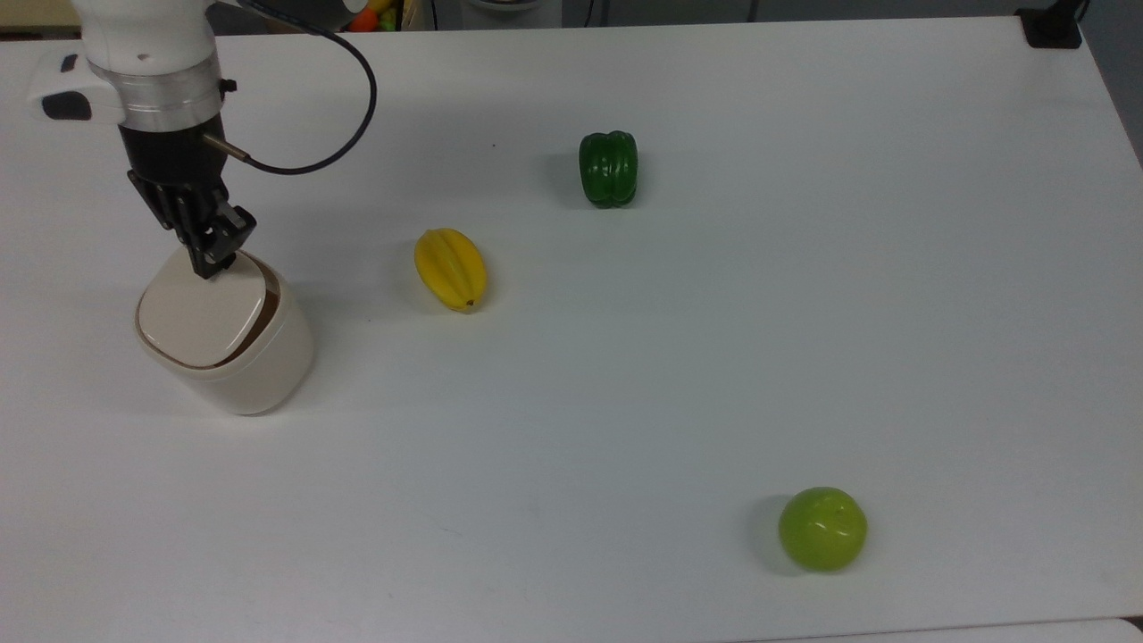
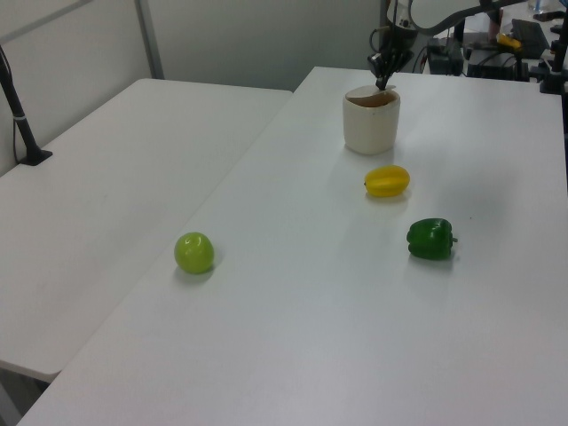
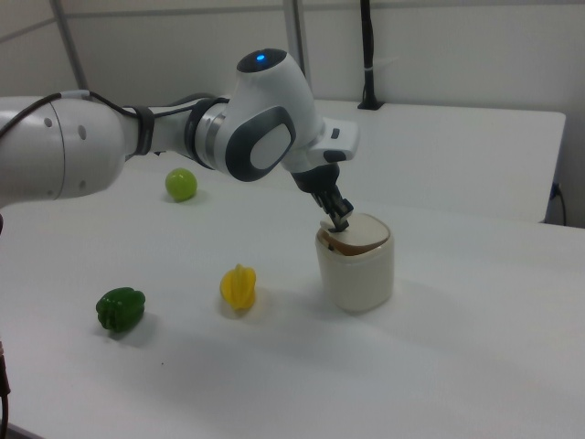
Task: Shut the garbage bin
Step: 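Press the gripper down on the lid to seat it shut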
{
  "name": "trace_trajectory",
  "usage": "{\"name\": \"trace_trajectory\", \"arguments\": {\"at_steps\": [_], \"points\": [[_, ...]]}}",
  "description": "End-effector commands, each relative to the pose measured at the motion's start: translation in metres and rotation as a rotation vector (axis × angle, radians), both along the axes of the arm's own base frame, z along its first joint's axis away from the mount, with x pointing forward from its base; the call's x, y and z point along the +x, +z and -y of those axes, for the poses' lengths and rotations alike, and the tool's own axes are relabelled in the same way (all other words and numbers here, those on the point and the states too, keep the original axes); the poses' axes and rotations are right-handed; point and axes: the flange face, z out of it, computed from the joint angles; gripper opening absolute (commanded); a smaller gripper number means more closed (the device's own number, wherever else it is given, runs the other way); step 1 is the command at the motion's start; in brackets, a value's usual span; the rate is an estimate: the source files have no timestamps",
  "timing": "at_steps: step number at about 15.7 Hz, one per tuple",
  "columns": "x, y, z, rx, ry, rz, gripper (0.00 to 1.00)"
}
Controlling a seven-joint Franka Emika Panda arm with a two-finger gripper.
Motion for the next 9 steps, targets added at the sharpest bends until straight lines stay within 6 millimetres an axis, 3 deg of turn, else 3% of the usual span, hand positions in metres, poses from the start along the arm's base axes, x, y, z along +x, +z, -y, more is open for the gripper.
{"name": "trace_trajectory", "arguments": {"at_steps": [1,9], "points": [[-0.002,-0.006,-0.012,-0.006,0.033,-0.040,0.07],[-0.001,-0.016,-0.019,-0.006,0.055,-0.059,0.07]]}}
